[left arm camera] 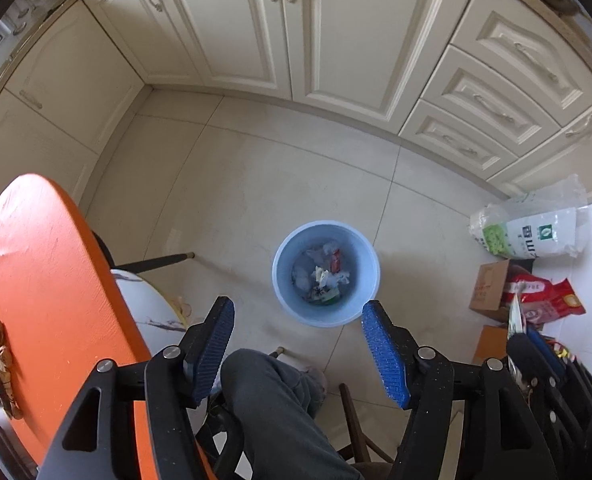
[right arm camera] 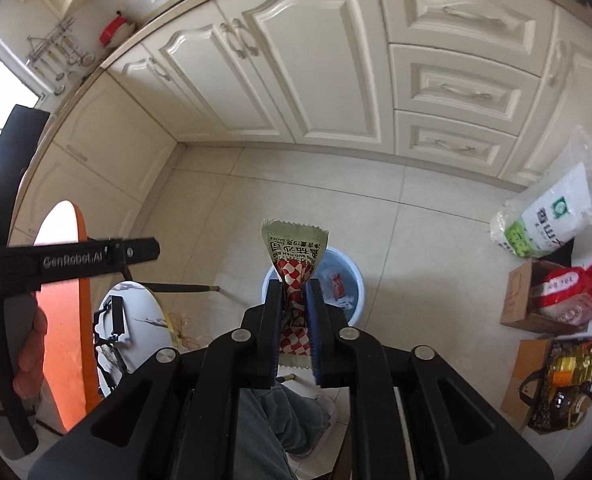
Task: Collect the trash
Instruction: 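Open both grippers over the blue bin to drop the items, then move both open grippers back over the table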
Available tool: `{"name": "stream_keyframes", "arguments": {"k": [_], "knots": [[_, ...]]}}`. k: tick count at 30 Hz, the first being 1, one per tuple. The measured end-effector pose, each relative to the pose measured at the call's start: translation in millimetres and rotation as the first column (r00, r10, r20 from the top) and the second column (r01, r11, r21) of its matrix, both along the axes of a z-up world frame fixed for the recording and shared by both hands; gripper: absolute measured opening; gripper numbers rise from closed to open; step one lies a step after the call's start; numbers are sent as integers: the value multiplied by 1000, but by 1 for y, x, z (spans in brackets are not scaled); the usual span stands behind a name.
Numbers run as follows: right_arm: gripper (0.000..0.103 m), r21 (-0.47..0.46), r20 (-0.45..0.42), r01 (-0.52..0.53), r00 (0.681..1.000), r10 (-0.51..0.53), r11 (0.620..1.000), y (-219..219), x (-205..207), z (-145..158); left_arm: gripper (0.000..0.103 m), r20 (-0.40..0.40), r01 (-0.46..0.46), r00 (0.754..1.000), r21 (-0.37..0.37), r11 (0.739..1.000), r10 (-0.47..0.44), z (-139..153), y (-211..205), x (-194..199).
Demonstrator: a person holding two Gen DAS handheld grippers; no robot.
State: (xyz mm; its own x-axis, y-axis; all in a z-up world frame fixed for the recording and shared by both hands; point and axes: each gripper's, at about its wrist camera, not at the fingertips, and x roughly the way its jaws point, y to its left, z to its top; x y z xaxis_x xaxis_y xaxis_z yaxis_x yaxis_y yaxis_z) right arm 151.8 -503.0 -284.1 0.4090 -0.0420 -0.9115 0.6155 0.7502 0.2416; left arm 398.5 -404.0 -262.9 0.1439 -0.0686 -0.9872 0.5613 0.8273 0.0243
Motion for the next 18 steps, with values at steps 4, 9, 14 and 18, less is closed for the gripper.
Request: {"name": "stream_keyframes", "arguments": {"k": [4, 9, 14, 18], "knots": [[18, 26, 23, -35, 999, 34, 999, 8, 20, -3, 62, 6, -39, 999, 9, 999, 39, -1, 5, 7], [71, 36, 22, -27, 999, 27, 999, 11, 30, -4, 63, 14, -79, 997, -10, 997, 79, 5, 18, 14], [82, 12, 38, -5, 999, 4, 1000, 12, 24, 5, 63, -19, -97, 995, -36, 995, 96, 5, 32, 13], [82, -15, 5, -2, 1000, 2, 1000, 15, 21, 7, 63, -22, -87, 996, -38, 995, 86, 6, 40, 11]]}}
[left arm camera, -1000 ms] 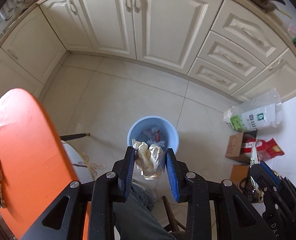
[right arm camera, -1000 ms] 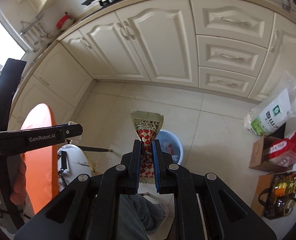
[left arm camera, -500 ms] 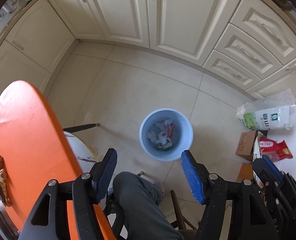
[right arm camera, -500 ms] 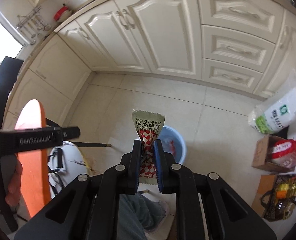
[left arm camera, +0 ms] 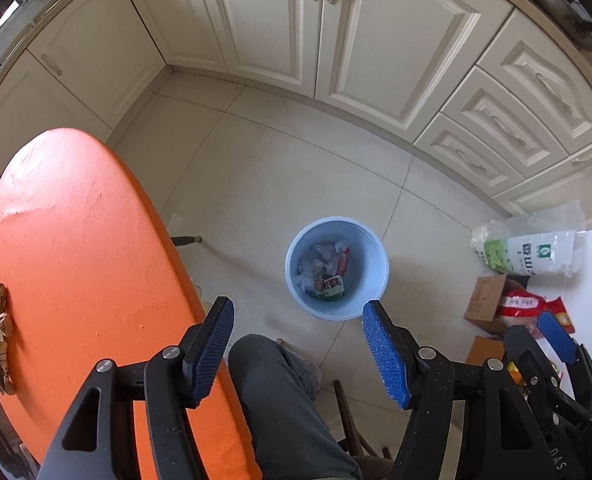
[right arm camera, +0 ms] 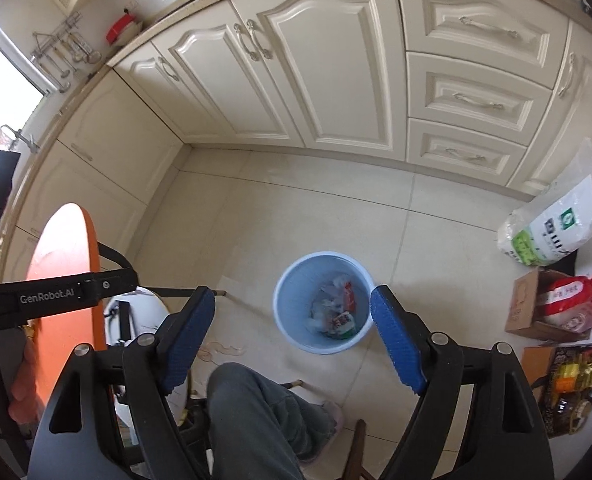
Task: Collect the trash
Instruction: 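Move both open grippers back over the table, then grasp the black snack bag with the right gripper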
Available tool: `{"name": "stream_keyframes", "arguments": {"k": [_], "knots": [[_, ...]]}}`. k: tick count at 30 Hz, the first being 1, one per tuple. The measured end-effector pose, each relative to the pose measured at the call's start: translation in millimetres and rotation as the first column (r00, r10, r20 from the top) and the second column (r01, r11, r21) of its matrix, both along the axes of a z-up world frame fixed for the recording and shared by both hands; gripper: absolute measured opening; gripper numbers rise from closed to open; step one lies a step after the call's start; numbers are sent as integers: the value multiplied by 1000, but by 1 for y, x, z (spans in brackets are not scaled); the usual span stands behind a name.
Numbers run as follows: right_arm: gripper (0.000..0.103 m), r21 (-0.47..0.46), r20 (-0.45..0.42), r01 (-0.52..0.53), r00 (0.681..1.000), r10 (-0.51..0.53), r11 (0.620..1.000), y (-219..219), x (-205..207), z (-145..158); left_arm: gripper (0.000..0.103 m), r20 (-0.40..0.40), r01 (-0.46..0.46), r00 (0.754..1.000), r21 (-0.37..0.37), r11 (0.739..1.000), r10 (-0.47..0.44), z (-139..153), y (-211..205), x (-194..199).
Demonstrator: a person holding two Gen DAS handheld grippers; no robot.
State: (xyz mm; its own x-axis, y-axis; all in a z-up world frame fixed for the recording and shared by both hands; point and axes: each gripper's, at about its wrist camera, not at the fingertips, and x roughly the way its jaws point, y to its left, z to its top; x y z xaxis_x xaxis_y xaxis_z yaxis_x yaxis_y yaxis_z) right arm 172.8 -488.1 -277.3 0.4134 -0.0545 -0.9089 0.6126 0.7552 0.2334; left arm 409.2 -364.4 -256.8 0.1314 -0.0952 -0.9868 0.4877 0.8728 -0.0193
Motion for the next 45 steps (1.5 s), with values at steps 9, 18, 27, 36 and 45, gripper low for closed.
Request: {"name": "stream_keyframes", "arguments": {"k": [9, 18, 27, 36, 45], "knots": [[82, -31, 13, 0, 1000, 0, 1000, 18, -12, 22, 63, 18, 14, 1000, -21, 1000, -13, 20, 29, -23], [84, -68, 58, -76, 995, 80, 995, 72, -5, 49, 63, 70, -30, 997, -67, 997, 35, 59, 105, -57], [84, -104, 87, -263, 958, 273, 959, 171, 35, 65, 63, 122, -205, 968, -125, 971, 220, 94, 245, -85], [85, -110, 65, -457, 883, 465, 883, 282, 82, 59, 63, 112, -416, 894, -150, 897, 434, 107, 396, -107], [85, -119, 38, -632, 768, 640, 766, 388, 141, 53, 63, 83, -597, 783, -183, 781, 617, 117, 520, -108]]}}
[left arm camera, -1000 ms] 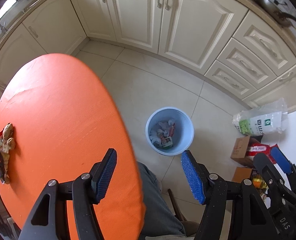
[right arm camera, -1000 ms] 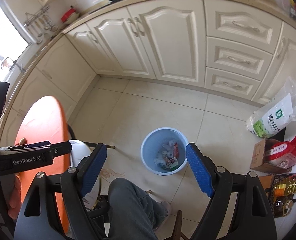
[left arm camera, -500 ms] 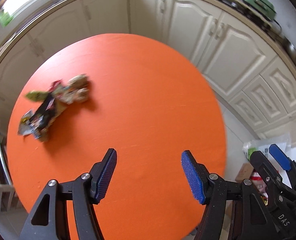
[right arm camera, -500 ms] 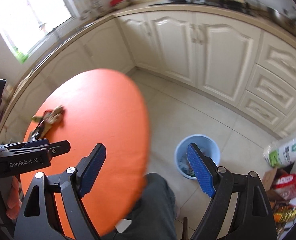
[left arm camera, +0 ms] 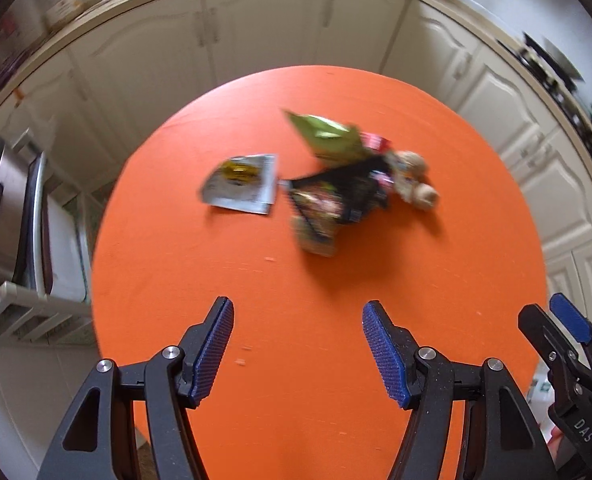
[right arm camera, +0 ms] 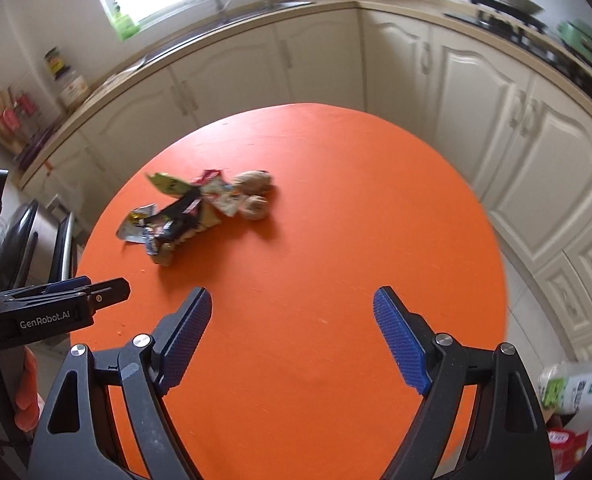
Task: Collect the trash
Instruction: 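Grasp the black snack bag with the right gripper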
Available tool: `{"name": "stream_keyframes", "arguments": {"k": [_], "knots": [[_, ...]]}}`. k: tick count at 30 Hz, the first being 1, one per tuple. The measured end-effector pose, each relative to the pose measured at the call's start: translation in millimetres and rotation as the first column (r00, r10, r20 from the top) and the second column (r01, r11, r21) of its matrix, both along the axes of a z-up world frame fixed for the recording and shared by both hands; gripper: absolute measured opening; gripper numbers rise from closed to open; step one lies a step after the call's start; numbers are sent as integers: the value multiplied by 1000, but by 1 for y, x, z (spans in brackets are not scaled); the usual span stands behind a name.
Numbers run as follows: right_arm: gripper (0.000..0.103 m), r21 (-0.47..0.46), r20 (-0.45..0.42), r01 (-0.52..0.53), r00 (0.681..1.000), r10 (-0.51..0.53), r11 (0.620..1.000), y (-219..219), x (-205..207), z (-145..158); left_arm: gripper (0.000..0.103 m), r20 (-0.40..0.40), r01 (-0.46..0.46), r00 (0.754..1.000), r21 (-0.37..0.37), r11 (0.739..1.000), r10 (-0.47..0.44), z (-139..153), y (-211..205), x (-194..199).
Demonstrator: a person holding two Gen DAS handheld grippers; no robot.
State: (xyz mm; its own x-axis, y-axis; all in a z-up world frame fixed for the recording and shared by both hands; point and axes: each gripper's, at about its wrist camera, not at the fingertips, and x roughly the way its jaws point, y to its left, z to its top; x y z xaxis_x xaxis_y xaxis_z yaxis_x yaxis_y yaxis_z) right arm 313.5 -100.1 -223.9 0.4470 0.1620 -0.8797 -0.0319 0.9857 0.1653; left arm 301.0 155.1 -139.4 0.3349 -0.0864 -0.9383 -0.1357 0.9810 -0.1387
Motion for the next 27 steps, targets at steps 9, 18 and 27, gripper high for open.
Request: {"name": "stream_keyframes", "arguments": {"k": [9, 18, 27], "knots": [[83, 4, -92, -154, 984, 153, 988, 92, 68, -38, 63, -37, -175, 984, -59, 983, 173, -18, 94, 19], [63, 46, -191, -133, 972, 139, 990, 113, 120, -75, 63, -77, -229, 972, -120, 966, 221, -50, 131, 61], [17, 130, -192, -125, 970, 148, 984, 102, 129, -74, 63, -107, -200, 977, -139, 970, 186, -72, 109, 96]]}}
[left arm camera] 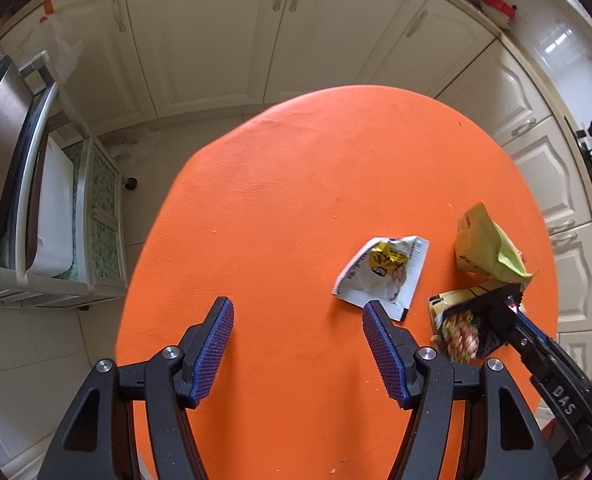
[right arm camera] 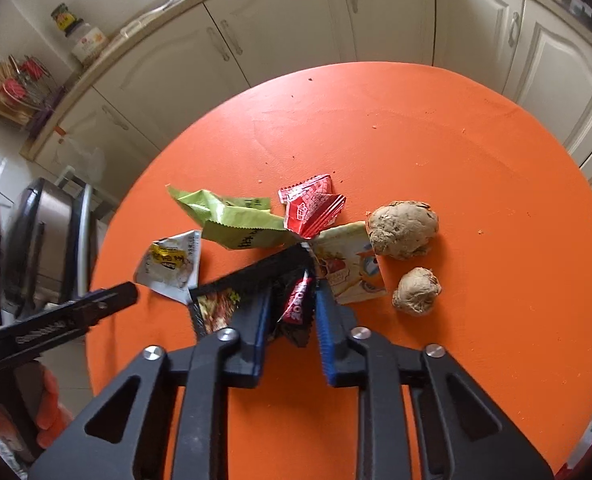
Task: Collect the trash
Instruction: 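Grasp the black snack bag with the right gripper, then grasp the round brown biscuit with the left gripper while the right gripper holds the black bag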
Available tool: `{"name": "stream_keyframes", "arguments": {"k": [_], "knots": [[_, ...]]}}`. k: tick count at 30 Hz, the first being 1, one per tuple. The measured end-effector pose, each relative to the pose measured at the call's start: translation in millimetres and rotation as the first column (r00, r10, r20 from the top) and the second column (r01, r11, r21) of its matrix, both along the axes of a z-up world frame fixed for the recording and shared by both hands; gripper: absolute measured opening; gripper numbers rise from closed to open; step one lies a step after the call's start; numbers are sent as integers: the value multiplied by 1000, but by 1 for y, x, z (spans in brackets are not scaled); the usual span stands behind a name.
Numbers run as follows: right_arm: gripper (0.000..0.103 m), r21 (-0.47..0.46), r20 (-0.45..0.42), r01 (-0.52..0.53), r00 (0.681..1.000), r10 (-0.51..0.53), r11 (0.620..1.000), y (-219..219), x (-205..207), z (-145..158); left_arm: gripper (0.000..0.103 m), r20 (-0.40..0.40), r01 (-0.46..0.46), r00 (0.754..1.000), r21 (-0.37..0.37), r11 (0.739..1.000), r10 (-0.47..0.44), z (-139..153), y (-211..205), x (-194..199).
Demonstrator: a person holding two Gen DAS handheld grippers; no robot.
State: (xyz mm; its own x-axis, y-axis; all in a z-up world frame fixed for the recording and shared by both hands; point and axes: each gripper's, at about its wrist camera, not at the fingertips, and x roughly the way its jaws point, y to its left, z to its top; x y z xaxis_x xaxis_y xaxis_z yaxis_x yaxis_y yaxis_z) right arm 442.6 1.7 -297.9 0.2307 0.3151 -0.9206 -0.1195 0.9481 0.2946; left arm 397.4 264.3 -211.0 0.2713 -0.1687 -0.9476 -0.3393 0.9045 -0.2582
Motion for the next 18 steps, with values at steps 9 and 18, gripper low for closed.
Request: {"name": "stream_keyframes", "arguments": {"k": [9, 18], "knots": [[13, 42, 14, -17, 1000, 17, 999, -16, -21, 15, 63, 25, 40, 999, -1, 999, -40, 9, -28, 3], [17, 5, 5, -72, 997, 72, 997, -52, -68, 25, 63, 25, 120, 993, -33, 992, -120, 16, -68, -11]]}}
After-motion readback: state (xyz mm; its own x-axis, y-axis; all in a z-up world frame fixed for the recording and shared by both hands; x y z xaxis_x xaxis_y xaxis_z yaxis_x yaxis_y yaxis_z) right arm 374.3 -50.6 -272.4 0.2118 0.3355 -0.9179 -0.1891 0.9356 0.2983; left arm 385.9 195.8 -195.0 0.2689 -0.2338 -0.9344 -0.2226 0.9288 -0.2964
